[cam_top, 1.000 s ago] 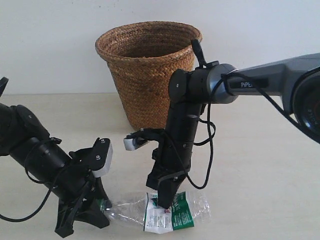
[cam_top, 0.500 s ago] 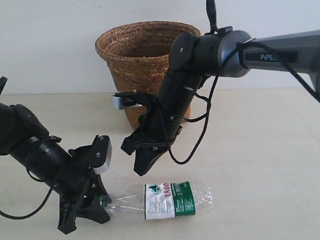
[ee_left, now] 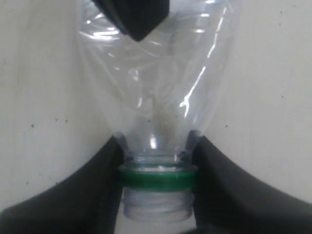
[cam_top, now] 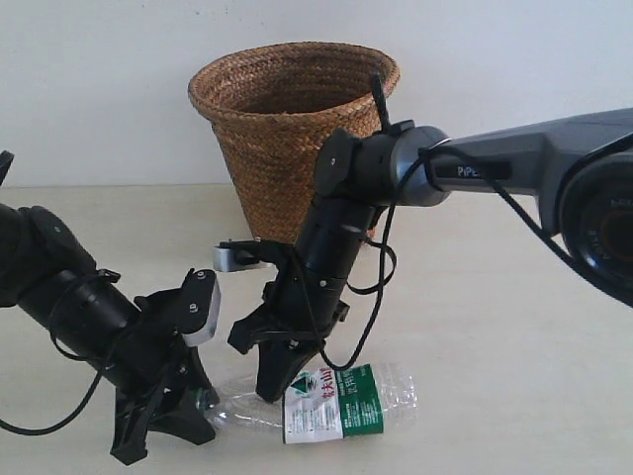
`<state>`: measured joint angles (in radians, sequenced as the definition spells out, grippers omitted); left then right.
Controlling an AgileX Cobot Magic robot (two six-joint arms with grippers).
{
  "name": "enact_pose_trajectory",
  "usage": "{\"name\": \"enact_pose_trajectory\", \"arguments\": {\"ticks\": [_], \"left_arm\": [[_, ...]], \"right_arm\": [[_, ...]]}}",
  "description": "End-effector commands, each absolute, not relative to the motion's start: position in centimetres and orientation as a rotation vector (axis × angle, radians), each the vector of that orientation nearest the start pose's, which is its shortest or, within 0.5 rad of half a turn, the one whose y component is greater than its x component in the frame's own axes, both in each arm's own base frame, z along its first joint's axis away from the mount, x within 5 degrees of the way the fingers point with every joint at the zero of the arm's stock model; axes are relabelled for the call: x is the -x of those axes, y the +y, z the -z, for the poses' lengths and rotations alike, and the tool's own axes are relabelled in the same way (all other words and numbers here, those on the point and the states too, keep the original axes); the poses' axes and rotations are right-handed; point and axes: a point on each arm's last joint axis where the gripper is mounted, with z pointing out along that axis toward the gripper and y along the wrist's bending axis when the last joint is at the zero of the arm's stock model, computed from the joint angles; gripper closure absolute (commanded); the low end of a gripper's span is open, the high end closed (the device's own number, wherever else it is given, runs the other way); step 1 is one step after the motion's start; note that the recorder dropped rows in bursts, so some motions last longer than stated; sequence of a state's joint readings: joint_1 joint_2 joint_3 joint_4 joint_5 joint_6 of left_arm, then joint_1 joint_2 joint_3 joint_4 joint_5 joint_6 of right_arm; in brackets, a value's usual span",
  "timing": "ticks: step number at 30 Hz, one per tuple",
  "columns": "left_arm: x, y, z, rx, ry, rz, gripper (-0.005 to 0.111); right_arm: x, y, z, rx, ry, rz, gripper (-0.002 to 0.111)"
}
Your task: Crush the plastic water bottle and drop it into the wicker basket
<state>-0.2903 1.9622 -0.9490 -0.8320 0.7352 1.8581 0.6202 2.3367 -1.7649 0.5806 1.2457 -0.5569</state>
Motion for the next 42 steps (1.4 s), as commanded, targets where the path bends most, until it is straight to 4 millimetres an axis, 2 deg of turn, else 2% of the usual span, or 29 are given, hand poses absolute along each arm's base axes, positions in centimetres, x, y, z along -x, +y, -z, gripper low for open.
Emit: {"name": "enact_pose_trajectory", "arguments": {"ticks": [1,6,9,17,23,26,29,31,36,39,42], "left_arm": [[-29.5,-13.5,-10.4,-1.847,2.052,0.596,0.102],[-29.6,-13.5,-10.4,-1.839,2.058,0.583,0.102],[-29.6,-13.5,-10.4,-1.833,2.065,0.585,0.102],[-29.6,-13.5,-10.3,-1.833,2.065,0.578,0.102],[-29.6,-13.5,-10.3,-1.833,2.065,0.577,0.102],[-29.7,-13.5,-10.9,-1.859,2.018,0.556,0.102],[-29.7,-13.5,-12.0,-1.874,1.962,0.523,0.102],[-29.7,-13.5,-13.1,-1.874,1.928,0.491,0.102],[-29.3,-13.0,-16.4,-1.910,1.836,0.373,0.102],[-28.8,-12.7,-18.5,-1.919,1.789,0.310,0.102],[-27.9,-12.3,-20.7,-1.971,1.712,0.246,0.102]], "right_arm": [[-33.3,29.4,-7.4,1.501,2.956,-0.765,0.108],[-33.3,29.2,-6.5,1.482,2.995,-0.746,0.108],[-34.0,29.0,-7.8,1.453,2.970,-0.741,0.108],[-35.6,27.1,-16.2,1.298,2.827,-0.763,0.108],[-35.1,26.7,-20.8,1.303,2.714,-0.747,0.108],[-34.8,26.0,-23.0,1.335,2.658,-0.644,0.108],[-35.0,24.3,-25.2,1.308,2.635,-0.504,0.108],[-35.4,22.9,-26.5,1.249,2.627,-0.490,0.108],[-36.7,17.7,-29.6,0.992,2.653,-0.448,0.108],[-36.4,14.6,-30.1,0.908,2.687,-0.413,0.108],[-35.6,11.2,-29.3,0.845,2.746,-0.394,0.108]]}}
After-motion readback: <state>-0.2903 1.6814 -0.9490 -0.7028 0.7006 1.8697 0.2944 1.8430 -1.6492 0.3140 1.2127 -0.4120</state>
